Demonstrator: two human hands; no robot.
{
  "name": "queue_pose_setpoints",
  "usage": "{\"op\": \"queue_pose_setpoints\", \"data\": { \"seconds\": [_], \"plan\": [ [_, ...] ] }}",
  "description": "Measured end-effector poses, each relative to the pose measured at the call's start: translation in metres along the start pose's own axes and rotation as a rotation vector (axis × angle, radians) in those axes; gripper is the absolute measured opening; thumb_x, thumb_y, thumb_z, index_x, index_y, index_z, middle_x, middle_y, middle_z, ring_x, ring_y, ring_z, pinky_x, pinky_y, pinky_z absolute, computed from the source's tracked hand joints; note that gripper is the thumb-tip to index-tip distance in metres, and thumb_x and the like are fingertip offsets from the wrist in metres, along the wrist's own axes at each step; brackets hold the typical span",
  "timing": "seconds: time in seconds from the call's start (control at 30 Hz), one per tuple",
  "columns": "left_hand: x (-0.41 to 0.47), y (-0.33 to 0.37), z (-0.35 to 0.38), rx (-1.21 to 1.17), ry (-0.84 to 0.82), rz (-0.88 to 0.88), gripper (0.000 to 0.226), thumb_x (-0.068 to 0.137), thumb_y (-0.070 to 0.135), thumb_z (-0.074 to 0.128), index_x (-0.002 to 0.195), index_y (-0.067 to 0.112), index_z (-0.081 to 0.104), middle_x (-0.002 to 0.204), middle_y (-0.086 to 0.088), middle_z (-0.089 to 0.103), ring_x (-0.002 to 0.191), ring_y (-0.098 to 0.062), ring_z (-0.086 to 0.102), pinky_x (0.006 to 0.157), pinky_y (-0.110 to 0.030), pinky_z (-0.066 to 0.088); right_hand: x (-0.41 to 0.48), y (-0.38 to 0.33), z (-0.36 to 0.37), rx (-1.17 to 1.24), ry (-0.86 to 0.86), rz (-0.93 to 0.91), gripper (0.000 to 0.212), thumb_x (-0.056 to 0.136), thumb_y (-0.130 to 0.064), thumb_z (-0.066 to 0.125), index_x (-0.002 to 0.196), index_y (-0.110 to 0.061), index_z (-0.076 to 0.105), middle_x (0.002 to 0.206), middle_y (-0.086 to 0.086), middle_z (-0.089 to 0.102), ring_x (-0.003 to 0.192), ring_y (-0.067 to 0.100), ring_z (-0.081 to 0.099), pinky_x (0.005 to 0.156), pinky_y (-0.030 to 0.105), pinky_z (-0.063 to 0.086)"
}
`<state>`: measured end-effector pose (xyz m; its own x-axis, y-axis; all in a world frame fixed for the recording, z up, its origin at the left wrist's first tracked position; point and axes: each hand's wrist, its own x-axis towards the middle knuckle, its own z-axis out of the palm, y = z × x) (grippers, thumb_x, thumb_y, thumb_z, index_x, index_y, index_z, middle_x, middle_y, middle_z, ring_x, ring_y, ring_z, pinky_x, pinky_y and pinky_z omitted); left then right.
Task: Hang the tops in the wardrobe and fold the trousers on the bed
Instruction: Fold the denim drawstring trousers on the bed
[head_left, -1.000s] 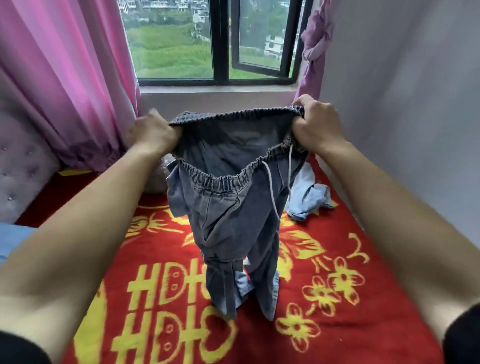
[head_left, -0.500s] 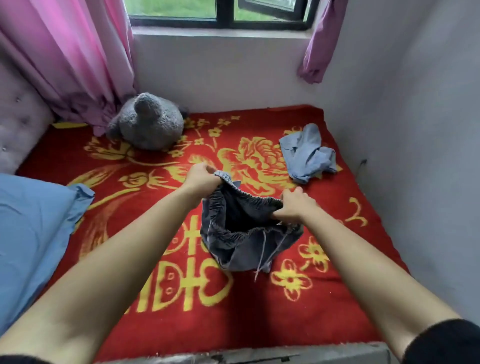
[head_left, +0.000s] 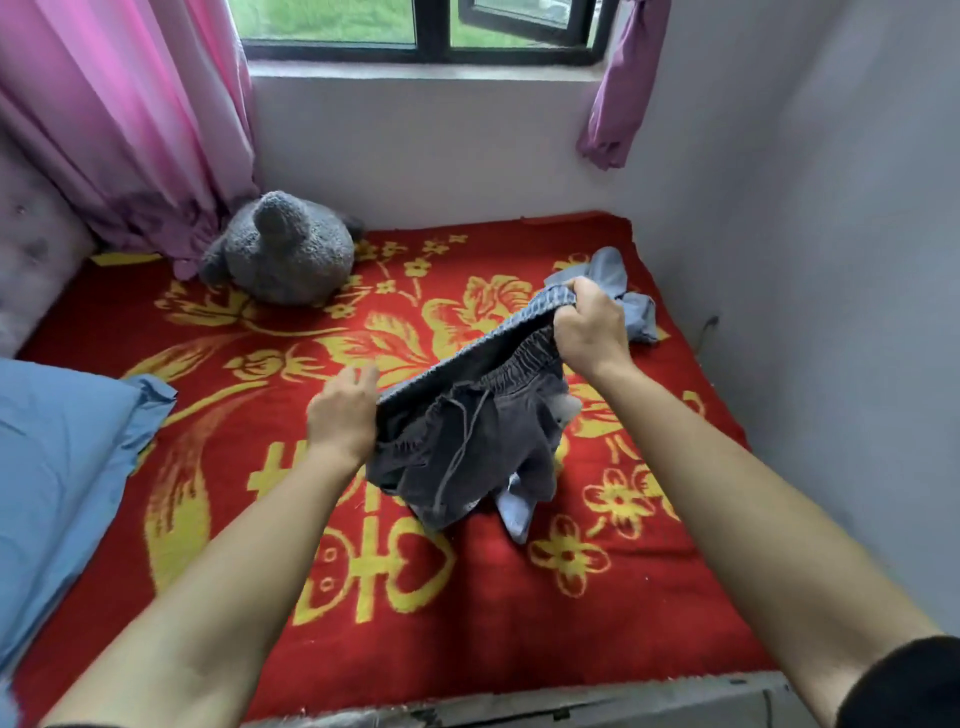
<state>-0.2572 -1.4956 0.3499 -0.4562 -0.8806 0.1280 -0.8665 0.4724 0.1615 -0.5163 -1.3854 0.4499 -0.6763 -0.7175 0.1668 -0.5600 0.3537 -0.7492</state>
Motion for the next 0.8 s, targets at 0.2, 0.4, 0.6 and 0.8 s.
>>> {"op": "queue_pose_setpoints", "data": {
  "seconds": [0.2, 0.4, 0.6, 0.8],
  "plan": [
    [0.025, -0.015, -0.018, -0.308, -0.361, -0.445, 0.018, 0.073, 0.008, 0.059, 0.088, 0.010, 0.069, 0.082, -0.012, 0.072, 0.071, -0.030, 0.070, 0.059, -0.033, 0.056, 0.016, 0.030, -0.034, -0.643, -0.043, -0.282, 0.031, 0.088, -0.004, 0.049, 0.116, -0.012, 0.061, 0.112, 0.015, 0.062, 0.097, 0.038, 0.063, 0.077, 0.037, 0.047],
    [0.060, 0.012, -0.083, -0.808, -0.260, -0.416, 0.012, 0.077, 0.002, 0.056, 0.076, 0.009, 0.066, 0.070, -0.012, 0.064, 0.053, -0.023, 0.061, 0.047, -0.031, 0.052, 0.012, 0.037, -0.052, -0.595, -0.266, 0.320, 0.027, 0.090, -0.002, 0.047, 0.111, 0.002, 0.064, 0.112, 0.027, 0.066, 0.101, 0.040, 0.067, 0.084, 0.045, 0.057],
    [0.075, 0.023, -0.169, -1.191, -0.100, -0.297, 0.020, 0.080, -0.003, 0.073, 0.091, 0.012, 0.066, 0.074, -0.006, 0.064, 0.050, -0.010, 0.061, 0.044, -0.019, 0.051, 0.045, -0.025, -0.088, 0.632, -0.103, 0.549, 0.033, 0.100, -0.001, 0.033, 0.081, -0.017, 0.055, 0.073, 0.009, 0.059, 0.043, 0.016, 0.060, 0.038, 0.026, 0.051],
    [0.111, 0.020, -0.255, -1.222, 0.369, -0.325, 0.019, 0.080, 0.005, 0.071, 0.093, 0.016, 0.063, 0.102, -0.011, 0.068, 0.093, -0.028, 0.069, 0.079, -0.040, 0.061, 0.066, -0.091, -0.138, 0.220, 0.313, -0.091, 0.049, 0.078, 0.005, 0.043, 0.118, -0.012, 0.065, 0.115, 0.009, 0.069, 0.106, 0.024, 0.064, 0.097, 0.031, 0.050]
  ]
}}
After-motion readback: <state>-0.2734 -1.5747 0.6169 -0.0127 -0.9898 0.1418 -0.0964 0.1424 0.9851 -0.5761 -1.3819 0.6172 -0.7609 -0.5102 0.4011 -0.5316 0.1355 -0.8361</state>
